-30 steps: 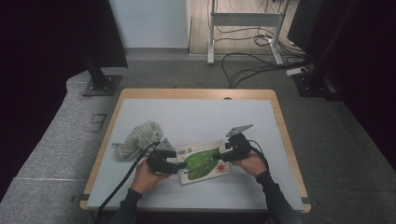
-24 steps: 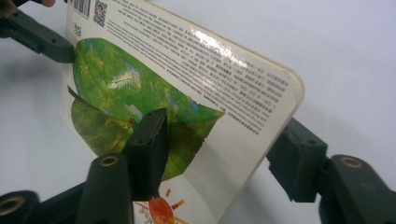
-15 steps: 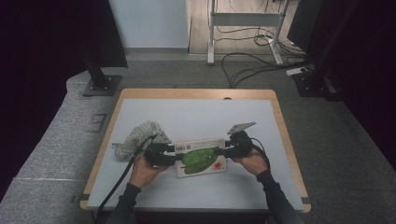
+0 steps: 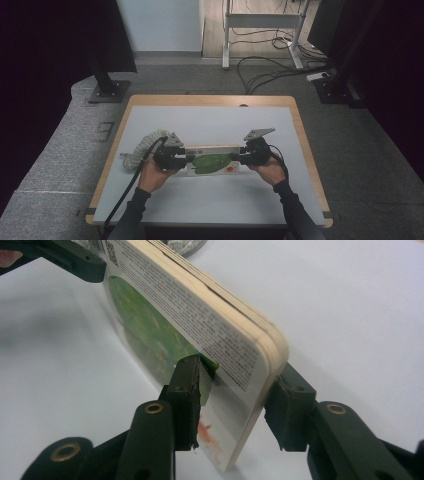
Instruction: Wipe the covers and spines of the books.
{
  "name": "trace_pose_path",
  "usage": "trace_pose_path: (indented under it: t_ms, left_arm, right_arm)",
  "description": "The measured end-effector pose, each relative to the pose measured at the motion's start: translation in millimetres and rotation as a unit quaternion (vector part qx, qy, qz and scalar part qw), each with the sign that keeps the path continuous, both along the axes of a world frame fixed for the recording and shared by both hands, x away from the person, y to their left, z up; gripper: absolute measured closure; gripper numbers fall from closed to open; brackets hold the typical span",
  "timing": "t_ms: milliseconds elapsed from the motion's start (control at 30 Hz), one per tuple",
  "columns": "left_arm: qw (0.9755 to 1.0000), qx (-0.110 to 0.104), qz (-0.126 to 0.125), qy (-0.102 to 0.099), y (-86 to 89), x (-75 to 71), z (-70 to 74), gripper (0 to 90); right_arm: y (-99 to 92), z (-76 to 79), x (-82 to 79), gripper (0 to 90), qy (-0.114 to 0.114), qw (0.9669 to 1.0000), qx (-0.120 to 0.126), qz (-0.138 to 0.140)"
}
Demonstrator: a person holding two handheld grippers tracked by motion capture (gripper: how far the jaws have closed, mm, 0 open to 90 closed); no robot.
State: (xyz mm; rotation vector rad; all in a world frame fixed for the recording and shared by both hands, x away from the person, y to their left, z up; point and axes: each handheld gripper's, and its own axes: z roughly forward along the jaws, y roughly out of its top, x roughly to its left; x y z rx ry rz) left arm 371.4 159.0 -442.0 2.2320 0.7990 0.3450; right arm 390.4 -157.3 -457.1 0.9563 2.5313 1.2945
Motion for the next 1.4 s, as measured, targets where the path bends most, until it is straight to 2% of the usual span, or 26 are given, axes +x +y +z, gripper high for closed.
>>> trace_pose_path:
  t_ms: [200, 400, 567, 967, 1200, 1400]
  left_arm:
    - [0.9997, 0.019, 0.008, -0.015, -1.8, 11.4, 3.1, 58.5]
    - [0.9997, 0.014, 0.007, -0.019, -0.5, 17.0, 1.5, 57.9]
    - [0.9996, 0.020, 0.002, -0.021, -1.4, 12.3, 2.5, 57.3]
    - [0.9994, 0.029, -0.014, -0.010, -5.3, -3.3, 3.9, 52.6]
    - [0.9998, 0.010, -0.015, 0.005, -3.1, -11.7, 1.4, 48.3]
    - [0.9996, -0.005, -0.016, 0.024, -2.5, -18.5, -3.6, 42.1]
  right_arm:
    - [6.3, 4.3, 5.1, 60.1, -0.019, 0.9997, -0.015, -0.010]
    - [8.5, 3.7, 10.5, 59.5, -0.024, 0.9994, -0.015, -0.020]
    - [7.5, 3.9, 6.5, 57.7, -0.022, 0.9996, -0.009, -0.015]
    - [5.7, 7.8, -8.4, 50.7, -0.021, 0.9998, -0.002, 0.006]
    - [6.0, 6.5, -17.5, 44.4, -0.019, 0.9997, -0.004, 0.014]
    - [6.1, 2.4, -24.5, 35.1, -0.010, 0.9998, -0.008, 0.015]
